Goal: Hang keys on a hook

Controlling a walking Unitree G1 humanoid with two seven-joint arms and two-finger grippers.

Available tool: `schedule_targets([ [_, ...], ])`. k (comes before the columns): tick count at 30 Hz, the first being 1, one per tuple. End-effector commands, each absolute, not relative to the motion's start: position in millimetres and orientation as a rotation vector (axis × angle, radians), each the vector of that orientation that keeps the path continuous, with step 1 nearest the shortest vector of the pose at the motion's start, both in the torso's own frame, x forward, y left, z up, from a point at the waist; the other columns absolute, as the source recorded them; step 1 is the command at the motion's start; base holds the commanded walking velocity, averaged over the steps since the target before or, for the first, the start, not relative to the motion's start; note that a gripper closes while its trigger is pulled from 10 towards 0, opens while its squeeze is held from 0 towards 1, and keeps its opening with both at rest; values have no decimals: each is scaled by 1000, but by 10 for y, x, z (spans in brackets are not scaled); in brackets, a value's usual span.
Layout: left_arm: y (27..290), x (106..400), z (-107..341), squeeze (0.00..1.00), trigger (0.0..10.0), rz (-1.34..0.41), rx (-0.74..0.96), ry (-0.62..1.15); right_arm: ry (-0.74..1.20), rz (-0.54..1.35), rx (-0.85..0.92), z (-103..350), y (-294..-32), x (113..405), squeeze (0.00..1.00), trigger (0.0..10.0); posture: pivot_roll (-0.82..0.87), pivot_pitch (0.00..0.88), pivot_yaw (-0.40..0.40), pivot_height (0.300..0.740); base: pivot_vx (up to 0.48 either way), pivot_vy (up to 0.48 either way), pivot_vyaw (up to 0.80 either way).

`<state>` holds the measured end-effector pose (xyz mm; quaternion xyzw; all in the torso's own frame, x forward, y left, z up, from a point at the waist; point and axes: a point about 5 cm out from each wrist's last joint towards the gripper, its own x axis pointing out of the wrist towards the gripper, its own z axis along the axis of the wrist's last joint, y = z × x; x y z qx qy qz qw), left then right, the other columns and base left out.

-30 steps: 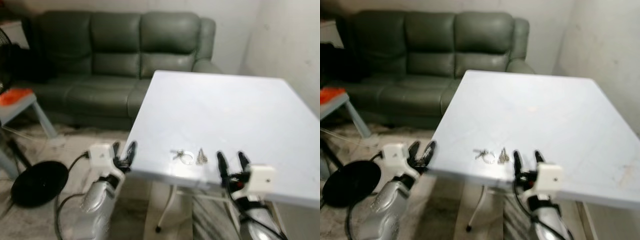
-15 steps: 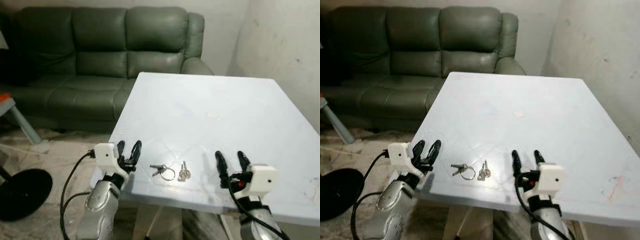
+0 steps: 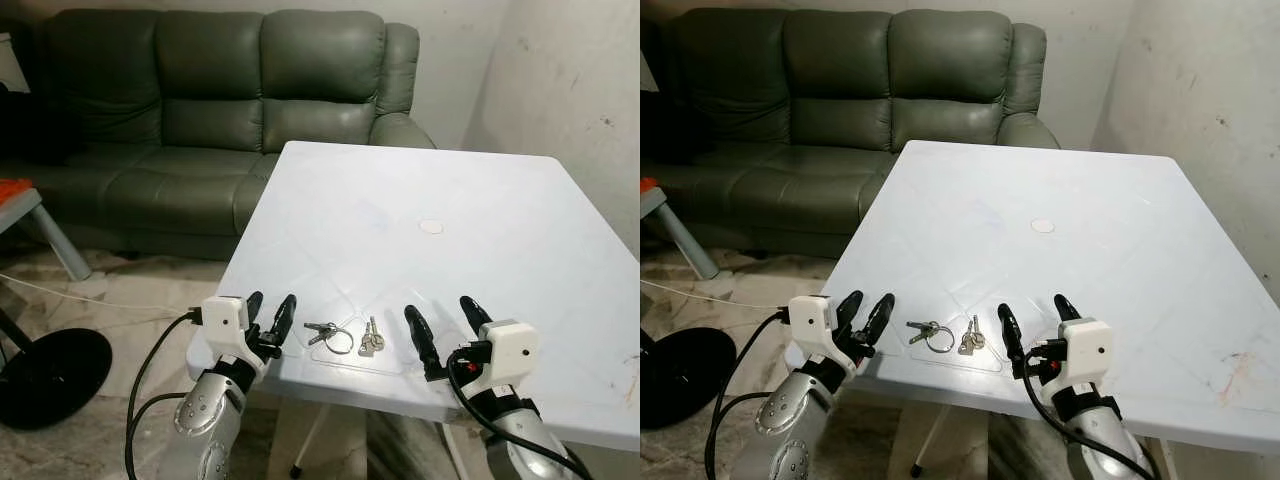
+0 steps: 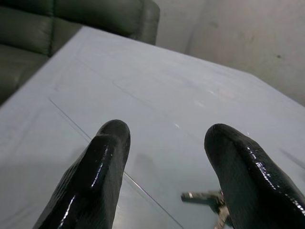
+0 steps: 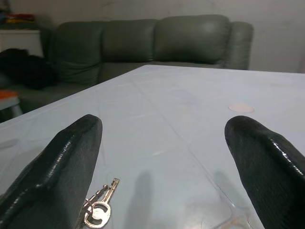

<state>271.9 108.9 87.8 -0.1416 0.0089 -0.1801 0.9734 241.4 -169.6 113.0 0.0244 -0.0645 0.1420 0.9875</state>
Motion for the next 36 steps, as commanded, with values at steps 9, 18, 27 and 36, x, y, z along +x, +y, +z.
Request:
schedule_targets([
  [9, 921, 2592, 851, 0, 10000, -487, -246, 88, -81, 428, -63, 1243, -1805, 2651, 0, 10000, -26, 49, -5, 740, 0, 0, 0],
  [18, 832, 2435, 827, 0, 10000, -536, -241, 113, -7, 658, -111, 1252, -1716, 2725, 0, 10000, 2, 66, -23, 740, 0, 0, 0],
  [27, 834, 2389, 846, 0, 10000, -531, -228, 112, 53, 833, -126, 1203, -1580, 2669, 0, 10000, 22, 71, -41, 740, 0, 0, 0],
  [36, 831, 2387, 859, 0, 10000, -525, -218, 109, 58, 848, -158, 1183, -1348, 2716, 0, 10000, 30, 63, -42, 740, 0, 0, 0],
])
